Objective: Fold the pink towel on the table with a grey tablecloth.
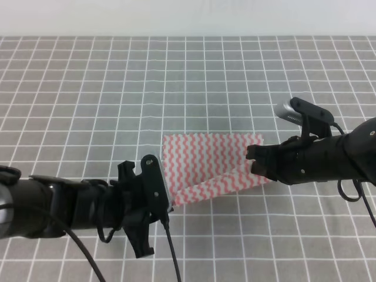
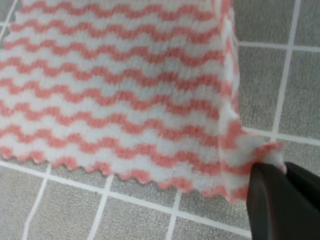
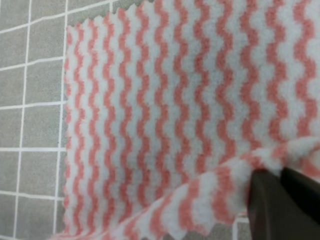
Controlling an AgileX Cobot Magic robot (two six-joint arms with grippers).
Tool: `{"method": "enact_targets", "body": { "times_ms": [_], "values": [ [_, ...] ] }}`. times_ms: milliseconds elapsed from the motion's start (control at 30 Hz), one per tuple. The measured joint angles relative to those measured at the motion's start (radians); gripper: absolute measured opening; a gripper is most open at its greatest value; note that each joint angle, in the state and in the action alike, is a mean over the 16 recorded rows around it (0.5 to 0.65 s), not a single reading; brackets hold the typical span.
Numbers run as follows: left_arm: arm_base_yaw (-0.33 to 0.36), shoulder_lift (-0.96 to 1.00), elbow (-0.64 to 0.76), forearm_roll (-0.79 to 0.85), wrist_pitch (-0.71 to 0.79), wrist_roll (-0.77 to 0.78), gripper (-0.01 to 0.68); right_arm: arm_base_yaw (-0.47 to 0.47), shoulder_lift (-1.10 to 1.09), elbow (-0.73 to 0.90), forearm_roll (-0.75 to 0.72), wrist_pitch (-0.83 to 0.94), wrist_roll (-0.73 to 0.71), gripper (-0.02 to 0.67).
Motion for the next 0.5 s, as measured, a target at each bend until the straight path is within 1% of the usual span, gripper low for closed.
{"method": "enact_targets", "body": {
  "times_ms": [200,500],
  "values": [
    [0.000,-0.001,-0.017,0.000,-0.038,-0.052,0.001,0.000,0.000,0.000,-0.005,-0.007,0.000,-0.015],
    [0.000,-0.001,-0.081,-0.002,-0.078,-0.212,-0.002,0.000,0.000,0.000,-0.011,-0.026,0.000,-0.015]
  ]
}}
